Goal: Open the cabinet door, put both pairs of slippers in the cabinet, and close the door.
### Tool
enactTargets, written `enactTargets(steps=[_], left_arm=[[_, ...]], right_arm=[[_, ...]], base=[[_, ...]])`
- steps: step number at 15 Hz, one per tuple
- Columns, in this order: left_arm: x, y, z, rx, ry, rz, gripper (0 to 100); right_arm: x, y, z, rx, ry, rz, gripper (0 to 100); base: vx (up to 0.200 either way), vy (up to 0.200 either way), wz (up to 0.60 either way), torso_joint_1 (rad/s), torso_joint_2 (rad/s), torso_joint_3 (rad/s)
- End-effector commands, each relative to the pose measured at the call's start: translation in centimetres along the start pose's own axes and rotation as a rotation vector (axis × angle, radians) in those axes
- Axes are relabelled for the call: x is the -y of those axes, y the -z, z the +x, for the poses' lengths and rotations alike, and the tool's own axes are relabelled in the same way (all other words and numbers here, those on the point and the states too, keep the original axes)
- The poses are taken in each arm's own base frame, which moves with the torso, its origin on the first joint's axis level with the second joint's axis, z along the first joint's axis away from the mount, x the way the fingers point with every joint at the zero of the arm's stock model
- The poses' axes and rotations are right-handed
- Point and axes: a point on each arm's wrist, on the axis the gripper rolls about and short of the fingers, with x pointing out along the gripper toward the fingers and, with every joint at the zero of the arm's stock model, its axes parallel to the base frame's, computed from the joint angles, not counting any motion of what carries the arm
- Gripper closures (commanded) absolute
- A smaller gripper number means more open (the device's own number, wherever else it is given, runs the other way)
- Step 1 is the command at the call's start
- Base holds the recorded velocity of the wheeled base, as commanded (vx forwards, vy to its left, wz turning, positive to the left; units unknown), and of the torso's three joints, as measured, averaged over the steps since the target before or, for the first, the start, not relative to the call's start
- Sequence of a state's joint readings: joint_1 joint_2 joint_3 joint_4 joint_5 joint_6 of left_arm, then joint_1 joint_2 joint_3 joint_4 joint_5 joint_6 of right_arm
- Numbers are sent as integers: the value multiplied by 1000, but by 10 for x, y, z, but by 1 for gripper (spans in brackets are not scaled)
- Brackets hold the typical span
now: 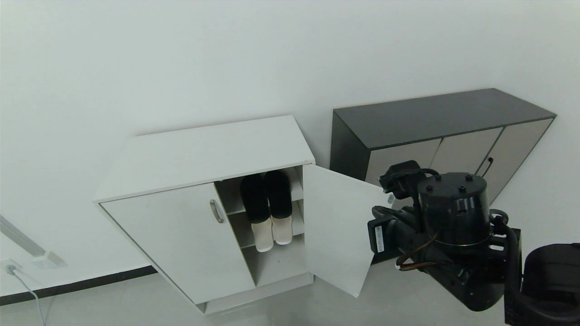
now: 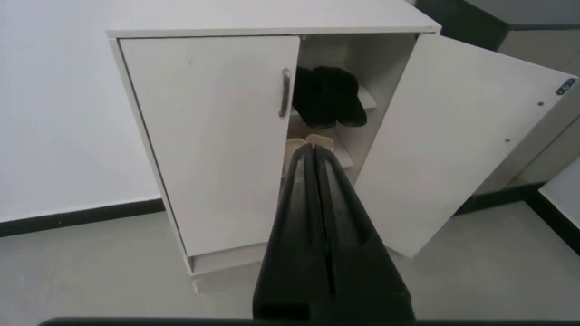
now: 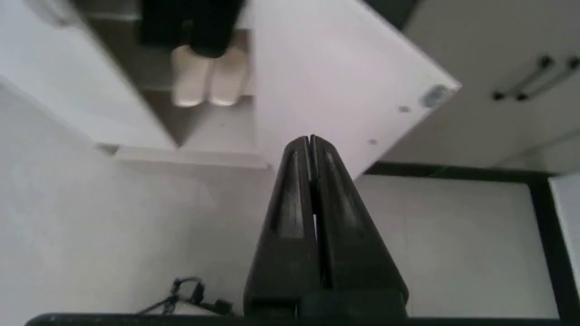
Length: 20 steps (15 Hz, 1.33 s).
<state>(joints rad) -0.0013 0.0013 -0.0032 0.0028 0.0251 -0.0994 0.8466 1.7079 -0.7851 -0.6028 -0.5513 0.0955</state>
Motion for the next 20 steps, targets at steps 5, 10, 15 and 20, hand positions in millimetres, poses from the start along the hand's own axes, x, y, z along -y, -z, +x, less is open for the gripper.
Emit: enactTargets(steps=[5, 10, 15, 20], left_arm=[[0, 0, 0, 0, -2, 0, 100], [0, 0, 0, -1, -1, 0, 100], [0, 0, 0, 0, -2, 0, 100], [0, 0, 0, 0, -2, 1, 100]], right_arm=[[27, -10, 41, 74, 72, -11, 100], [56, -32, 72, 67, 171, 19, 100], [75, -44, 105, 62, 239, 41, 100], [88, -46, 127, 1, 213, 91, 100]], base=[[0, 0, 0, 0, 0, 0], [0, 0, 0, 0, 0, 0], [0, 0, 0, 0, 0, 0], [0, 0, 0, 0, 0, 0]])
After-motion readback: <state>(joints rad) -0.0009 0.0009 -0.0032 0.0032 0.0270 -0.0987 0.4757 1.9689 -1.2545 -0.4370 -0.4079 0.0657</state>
